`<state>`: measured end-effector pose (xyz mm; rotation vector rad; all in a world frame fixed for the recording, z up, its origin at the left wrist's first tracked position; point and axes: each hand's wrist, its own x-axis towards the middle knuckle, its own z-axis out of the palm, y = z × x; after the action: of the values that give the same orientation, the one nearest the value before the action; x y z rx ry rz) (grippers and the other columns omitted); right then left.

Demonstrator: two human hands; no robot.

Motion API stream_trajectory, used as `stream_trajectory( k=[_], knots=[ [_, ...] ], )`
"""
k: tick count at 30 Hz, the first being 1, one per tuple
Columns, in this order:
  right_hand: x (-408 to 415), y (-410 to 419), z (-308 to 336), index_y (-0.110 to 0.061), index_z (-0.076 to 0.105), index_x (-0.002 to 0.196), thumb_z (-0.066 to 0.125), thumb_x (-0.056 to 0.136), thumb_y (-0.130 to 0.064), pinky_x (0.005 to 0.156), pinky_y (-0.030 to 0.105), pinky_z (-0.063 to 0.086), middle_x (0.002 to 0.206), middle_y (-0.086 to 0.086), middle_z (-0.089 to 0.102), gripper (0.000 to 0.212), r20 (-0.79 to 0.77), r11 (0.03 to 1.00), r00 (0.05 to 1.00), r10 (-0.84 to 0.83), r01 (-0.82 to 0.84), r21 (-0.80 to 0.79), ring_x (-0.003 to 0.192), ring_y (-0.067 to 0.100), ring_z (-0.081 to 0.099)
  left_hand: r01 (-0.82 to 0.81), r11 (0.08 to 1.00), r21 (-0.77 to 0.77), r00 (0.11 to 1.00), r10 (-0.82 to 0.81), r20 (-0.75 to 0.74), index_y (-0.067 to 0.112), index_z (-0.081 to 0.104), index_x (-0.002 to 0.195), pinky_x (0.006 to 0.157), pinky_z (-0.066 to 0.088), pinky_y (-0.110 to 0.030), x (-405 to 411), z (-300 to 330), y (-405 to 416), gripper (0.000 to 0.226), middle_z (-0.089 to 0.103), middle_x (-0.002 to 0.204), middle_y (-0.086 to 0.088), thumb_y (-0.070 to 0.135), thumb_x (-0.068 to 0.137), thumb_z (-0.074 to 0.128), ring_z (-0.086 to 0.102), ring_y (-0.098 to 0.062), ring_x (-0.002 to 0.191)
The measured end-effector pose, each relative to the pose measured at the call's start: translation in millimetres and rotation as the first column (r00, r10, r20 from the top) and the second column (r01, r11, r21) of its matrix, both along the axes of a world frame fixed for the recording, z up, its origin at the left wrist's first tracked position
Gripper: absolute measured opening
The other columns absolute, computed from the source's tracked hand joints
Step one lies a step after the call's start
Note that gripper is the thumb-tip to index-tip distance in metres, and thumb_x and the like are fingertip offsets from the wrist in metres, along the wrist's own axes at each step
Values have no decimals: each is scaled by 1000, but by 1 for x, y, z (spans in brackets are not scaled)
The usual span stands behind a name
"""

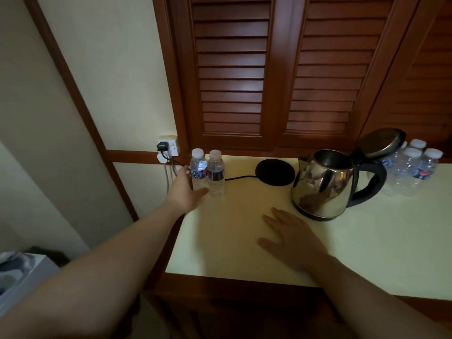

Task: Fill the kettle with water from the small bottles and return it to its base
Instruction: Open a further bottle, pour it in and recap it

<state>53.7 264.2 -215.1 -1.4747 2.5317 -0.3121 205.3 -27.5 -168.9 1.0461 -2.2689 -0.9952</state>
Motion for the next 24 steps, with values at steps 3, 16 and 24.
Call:
stream_trajectory(
  k=[3,16,24],
  knots=[
    [2,0,2,-45,18,162,34,91,-83,126,34,4,172,-15,3,82,13,1000,1000,-11,11,-7,157,7,1,7,999,49,999,-5,-47,17,32,155,95,52,-34,-10,4,-17,92,63,136,3,28,82,87,63,-21,121],
    [3,0,6,-40,22,162,44,92,-79,126,34,7,172,-14,10,83,72,998,997,-27,31,-53,157,8,7,217,959,183,963,-179,-201,33,65,121,98,56,-45,29,-15,11,44,76,110,10,26,83,85,73,-9,101],
    [-5,-8,55,-31,45,152,62,93,-62,106,26,38,149,-10,51,69,247,915,967,-64,156,-373,132,8,47,301,942,146,953,-294,-70,43,65,114,95,56,-35,6,-26,79,46,74,111,19,44,75,88,68,-2,104]
  ],
)
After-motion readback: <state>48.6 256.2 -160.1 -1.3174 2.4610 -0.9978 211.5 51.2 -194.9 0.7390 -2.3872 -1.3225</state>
